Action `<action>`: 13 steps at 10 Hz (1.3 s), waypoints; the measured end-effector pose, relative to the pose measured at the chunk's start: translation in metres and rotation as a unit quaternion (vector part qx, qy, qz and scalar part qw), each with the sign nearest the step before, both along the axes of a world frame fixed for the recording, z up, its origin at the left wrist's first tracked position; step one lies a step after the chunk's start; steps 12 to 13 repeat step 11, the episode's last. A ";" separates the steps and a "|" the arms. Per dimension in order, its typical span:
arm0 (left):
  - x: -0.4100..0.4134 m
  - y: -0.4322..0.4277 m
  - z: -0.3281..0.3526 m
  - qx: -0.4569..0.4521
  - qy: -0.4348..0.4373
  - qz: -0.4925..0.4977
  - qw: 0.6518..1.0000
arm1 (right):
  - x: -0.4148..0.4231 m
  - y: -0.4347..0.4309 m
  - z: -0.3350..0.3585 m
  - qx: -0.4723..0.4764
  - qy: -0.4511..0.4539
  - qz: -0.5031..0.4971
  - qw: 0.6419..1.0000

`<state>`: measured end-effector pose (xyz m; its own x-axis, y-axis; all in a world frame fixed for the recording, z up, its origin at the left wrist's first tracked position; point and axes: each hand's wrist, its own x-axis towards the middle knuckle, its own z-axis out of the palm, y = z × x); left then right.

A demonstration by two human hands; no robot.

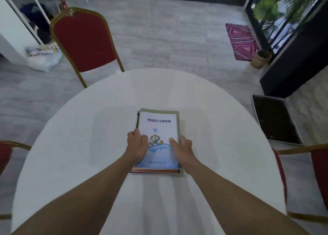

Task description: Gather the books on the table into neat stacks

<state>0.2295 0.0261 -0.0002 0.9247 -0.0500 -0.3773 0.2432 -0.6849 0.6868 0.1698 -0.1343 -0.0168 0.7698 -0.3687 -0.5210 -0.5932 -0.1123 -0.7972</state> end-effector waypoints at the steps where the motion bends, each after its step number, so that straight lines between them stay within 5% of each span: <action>1: 0.005 0.004 -0.009 0.018 0.011 -0.007 1.000 | 0.005 0.007 -0.004 -0.029 0.029 0.013 0.999; 3: 0.006 0.009 -0.032 0.082 -0.010 -0.038 0.996 | 0.003 0.012 -0.013 -0.128 0.050 0.051 0.989; 6: 0.001 0.029 -0.057 -0.166 0.033 0.004 0.986 | 0.011 0.018 -0.032 -0.094 -0.008 0.014 0.995; 8: -0.002 0.025 -0.072 -0.134 -0.001 0.022 0.991 | 0.010 0.024 -0.043 -0.158 -0.017 -0.006 0.987; 11: 0.015 0.041 -0.051 -0.047 -0.004 -0.119 0.992 | 0.006 0.022 -0.029 -0.102 -0.021 -0.005 0.995; 13: 0.015 0.041 -0.051 -0.047 -0.004 -0.119 0.992 | 0.006 0.022 -0.029 -0.102 -0.021 -0.005 0.995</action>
